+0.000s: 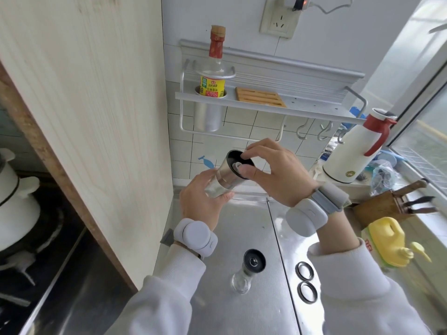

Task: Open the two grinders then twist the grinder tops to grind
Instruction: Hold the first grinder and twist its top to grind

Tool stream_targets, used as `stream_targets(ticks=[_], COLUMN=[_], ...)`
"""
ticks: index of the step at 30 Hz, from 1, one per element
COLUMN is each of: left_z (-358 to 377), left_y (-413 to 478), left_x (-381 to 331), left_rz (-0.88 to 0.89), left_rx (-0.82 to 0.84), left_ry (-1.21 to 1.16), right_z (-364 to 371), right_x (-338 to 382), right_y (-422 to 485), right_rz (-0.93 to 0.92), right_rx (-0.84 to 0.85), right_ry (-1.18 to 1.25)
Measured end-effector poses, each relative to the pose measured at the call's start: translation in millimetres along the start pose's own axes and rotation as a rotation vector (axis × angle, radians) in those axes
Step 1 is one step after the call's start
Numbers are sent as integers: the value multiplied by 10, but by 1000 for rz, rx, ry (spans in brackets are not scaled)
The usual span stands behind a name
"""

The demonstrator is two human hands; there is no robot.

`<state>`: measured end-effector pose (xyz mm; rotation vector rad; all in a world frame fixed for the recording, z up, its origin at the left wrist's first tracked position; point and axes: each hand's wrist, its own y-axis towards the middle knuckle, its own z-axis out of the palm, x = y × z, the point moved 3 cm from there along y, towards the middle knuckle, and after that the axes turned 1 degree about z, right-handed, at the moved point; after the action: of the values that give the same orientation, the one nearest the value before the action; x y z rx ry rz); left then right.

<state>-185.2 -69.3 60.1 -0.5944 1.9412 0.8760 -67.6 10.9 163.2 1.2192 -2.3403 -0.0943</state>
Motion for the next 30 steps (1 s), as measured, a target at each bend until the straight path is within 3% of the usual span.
stream_targets(ticks=[14, 30], left_z=[123, 423], left_y=[-101, -258], left_x=[-76, -387], left_rz=[-14, -22], left_rx=[-11, -31], left_ry=[-30, 9], right_z=[-67, -378], right_x=[-213, -448], right_y=[34, -128], right_rz=[53, -20], right_rx=[110, -128], right_ry=[-141, 41])
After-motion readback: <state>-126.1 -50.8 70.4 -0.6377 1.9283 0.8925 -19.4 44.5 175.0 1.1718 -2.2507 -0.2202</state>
